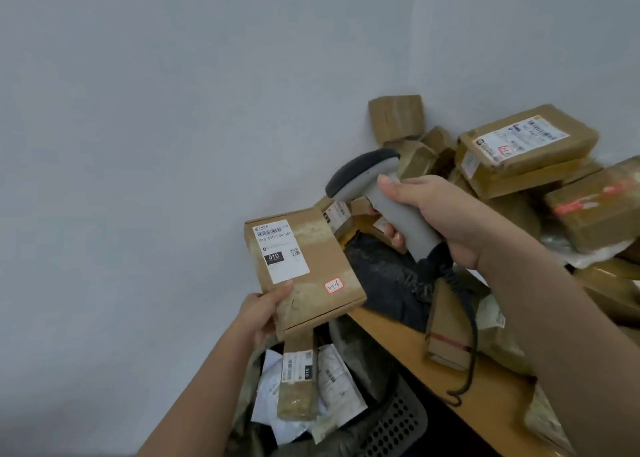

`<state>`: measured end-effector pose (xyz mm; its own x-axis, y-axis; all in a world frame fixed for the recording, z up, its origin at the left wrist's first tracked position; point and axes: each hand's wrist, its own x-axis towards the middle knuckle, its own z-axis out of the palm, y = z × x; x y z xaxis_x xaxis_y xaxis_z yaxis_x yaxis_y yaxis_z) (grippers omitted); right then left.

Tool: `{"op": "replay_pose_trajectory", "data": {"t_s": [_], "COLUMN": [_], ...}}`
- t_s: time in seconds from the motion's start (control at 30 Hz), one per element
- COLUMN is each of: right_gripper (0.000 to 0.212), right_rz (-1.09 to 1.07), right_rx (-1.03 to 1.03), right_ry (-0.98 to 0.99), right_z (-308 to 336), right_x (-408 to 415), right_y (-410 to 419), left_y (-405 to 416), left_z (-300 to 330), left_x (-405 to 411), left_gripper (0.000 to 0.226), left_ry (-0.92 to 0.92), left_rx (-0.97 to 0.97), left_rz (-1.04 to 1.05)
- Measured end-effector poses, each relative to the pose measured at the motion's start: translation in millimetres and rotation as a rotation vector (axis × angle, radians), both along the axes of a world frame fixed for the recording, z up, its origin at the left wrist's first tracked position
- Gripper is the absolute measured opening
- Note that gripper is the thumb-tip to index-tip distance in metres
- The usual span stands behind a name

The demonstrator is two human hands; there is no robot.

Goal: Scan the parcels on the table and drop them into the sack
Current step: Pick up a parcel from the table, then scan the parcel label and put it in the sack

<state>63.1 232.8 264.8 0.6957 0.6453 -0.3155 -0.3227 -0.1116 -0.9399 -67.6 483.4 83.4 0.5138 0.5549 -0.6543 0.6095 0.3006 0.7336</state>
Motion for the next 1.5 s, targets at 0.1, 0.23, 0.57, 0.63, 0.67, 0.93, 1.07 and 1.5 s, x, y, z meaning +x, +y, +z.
{"op": "replay_pose_trajectory", "data": {"t_s": [0.1, 0.23, 0.57, 0.63, 0.67, 0.93, 1.07, 1.5], "right_gripper": [0.042, 0.041, 0.050, 0.066, 0.072, 0.073, 0.062, 0.042], "right_rz": [0.059, 0.119, 0.148, 0.154, 0.146, -0.072, -0.164, 0.026], "right_rx": [-0.043, -0.095, -0.585, -0.681, -0.693, -0.594, -0.598, -0.614], "right_ry": [0.019, 0.087, -0.143, -0.186, -0.163, 0.150, 0.141, 0.027], "right_z": [-21, -57, -227, -267, -283, -348, -367, -372], "right_x": [-16, -40, -91, -100, -104, -122, -126, -108], "right_y": [29, 56, 109, 120, 124, 148, 147, 106], "left_y": [34, 47, 10, 10, 12, 24, 30, 85], "left_z": [-23, -64, -169, -185, -192, -246, -289, -399], "left_x": [-53, -102, -143, -150, -154, -173, -186, -245], "left_gripper": [0.060, 0.050, 0.029, 0.030, 0.031, 0.036, 0.072, 0.043], "left_ry": [0.145, 0.285, -0.030, -0.079, -0.086, -0.134, 0.048, 0.378], "left_rx": [-0.018, -0.150, -0.798, -0.838, -0.843, -0.775, -0.501, -0.322], "left_rz": [0.067, 0.093, 0.516, 0.531, 0.534, 0.421, 0.432, 0.603]}}
